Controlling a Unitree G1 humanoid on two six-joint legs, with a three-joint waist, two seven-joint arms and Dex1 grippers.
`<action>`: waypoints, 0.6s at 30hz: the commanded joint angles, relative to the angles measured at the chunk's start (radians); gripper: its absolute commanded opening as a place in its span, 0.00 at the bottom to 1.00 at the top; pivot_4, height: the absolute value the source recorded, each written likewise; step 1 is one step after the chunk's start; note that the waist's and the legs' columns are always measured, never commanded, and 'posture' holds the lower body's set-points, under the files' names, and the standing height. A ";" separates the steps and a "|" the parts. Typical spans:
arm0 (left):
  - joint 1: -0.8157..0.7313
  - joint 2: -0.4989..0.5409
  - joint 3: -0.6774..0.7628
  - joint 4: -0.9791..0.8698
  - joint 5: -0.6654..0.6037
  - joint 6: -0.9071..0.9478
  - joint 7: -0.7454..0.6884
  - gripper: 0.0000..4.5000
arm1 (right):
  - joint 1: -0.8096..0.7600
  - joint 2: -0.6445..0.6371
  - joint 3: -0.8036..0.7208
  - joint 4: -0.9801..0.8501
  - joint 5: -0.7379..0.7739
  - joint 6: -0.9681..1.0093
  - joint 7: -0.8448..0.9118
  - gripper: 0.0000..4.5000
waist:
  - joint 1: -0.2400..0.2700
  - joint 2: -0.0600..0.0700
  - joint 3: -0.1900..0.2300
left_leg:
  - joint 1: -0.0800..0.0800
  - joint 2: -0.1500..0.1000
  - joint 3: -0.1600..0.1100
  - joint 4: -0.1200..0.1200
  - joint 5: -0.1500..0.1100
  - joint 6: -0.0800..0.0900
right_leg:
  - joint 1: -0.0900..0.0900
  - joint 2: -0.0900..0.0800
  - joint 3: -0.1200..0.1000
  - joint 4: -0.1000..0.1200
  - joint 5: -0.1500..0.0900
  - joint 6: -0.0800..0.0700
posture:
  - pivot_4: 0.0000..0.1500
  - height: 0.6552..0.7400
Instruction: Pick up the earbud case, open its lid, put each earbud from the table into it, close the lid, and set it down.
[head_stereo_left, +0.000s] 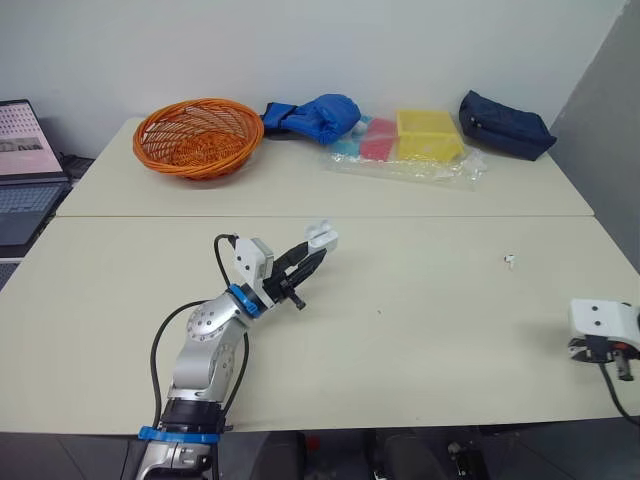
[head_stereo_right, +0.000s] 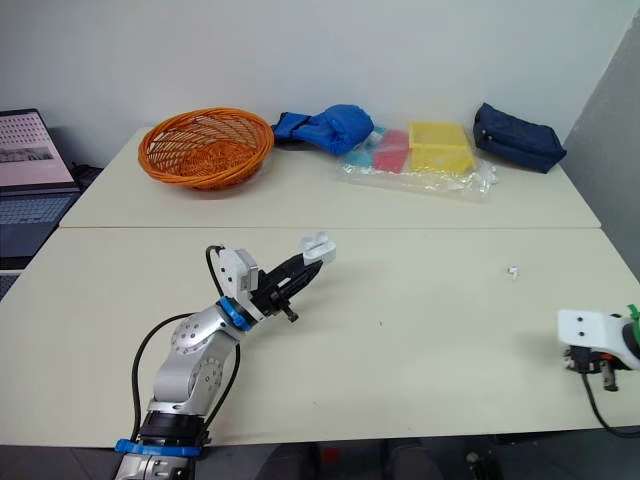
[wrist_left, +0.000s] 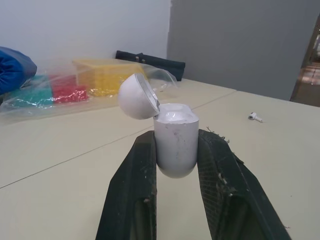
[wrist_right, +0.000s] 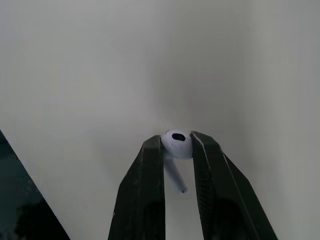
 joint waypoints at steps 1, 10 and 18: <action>0.011 -0.013 -0.019 -0.083 -0.005 0.001 0.019 0.17 | -0.063 0.008 0.029 0.068 -0.052 -0.057 0.035 0.09 | 0.001 0.000 0.000 | 0.000 0.000 0.000 0.000 0.000 0.000 | 0.000 0.000 0.000 0.000 0.000 0.000 | 1.00 1.00; 0.022 -0.028 -0.029 -0.170 -0.024 0.031 0.051 0.17 | -0.108 0.069 0.053 0.147 -0.085 -0.107 0.045 0.09 | 0.001 0.001 0.000 | 0.000 0.000 0.000 0.001 0.000 0.000 | 0.001 0.000 0.001 0.000 0.001 0.001 | 1.00 1.00; 0.044 -0.017 -0.032 -0.200 -0.028 0.057 0.058 0.17 | -0.141 0.103 0.053 0.206 -0.102 -0.116 0.034 0.42 | 0.000 0.000 -0.001 | 0.006 0.000 0.003 0.002 0.000 0.000 | 0.005 0.000 0.004 0.001 0.001 -0.003 | 1.00 1.00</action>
